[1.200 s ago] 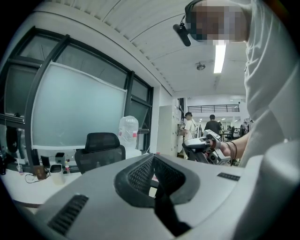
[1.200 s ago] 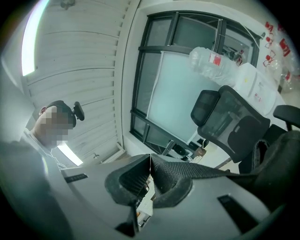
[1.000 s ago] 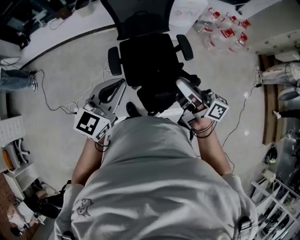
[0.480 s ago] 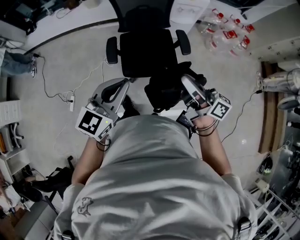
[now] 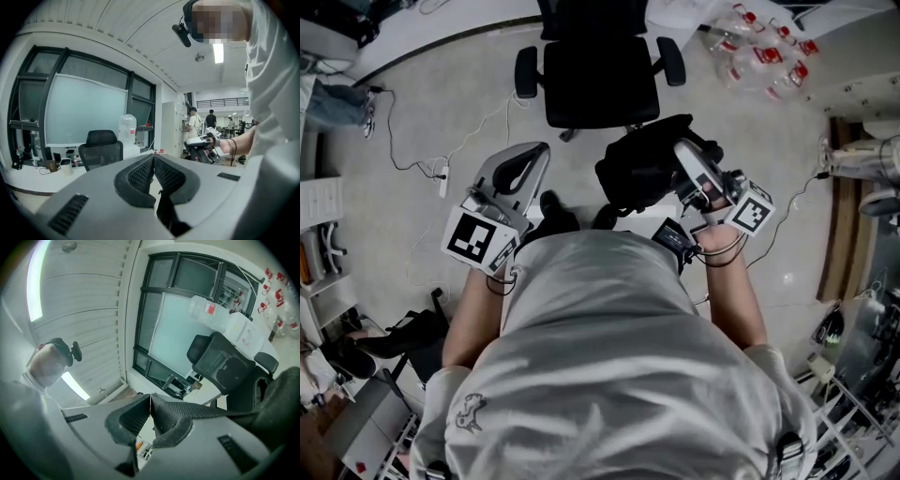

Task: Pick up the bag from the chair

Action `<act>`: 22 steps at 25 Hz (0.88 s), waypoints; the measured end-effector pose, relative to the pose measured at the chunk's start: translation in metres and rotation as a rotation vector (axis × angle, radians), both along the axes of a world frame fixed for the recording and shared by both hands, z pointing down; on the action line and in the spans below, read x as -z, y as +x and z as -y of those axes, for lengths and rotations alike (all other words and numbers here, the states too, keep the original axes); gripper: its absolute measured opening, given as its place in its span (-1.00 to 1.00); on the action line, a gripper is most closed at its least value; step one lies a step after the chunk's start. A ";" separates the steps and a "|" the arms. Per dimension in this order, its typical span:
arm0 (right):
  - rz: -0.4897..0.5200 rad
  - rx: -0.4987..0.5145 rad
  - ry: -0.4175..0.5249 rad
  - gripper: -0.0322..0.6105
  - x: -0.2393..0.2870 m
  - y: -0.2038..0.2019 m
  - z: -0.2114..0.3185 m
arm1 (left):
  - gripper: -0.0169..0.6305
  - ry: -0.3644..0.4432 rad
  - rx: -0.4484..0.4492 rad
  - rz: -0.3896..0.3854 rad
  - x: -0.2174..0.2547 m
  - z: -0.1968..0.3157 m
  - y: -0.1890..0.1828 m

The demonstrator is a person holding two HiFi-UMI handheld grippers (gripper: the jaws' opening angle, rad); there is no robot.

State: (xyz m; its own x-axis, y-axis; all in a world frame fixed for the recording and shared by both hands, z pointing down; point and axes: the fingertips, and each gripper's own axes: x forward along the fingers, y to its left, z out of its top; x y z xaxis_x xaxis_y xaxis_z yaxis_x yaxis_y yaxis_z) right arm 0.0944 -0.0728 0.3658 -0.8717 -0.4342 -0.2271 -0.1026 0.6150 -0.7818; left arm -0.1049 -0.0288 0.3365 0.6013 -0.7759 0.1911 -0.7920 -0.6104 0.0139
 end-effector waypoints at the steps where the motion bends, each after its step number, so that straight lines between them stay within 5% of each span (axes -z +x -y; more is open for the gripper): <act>1: 0.001 -0.002 0.000 -0.79 0.000 -0.001 -0.005 | -0.91 0.000 -0.007 0.003 0.000 -0.004 0.000; 7: 0.003 -0.032 -0.002 -0.79 0.000 -0.013 -0.031 | -0.91 0.019 -0.055 -0.017 0.004 -0.021 -0.007; 22: 0.000 -0.096 0.038 -0.79 0.027 -0.089 -0.130 | -0.91 0.054 -0.158 -0.014 0.019 -0.110 -0.091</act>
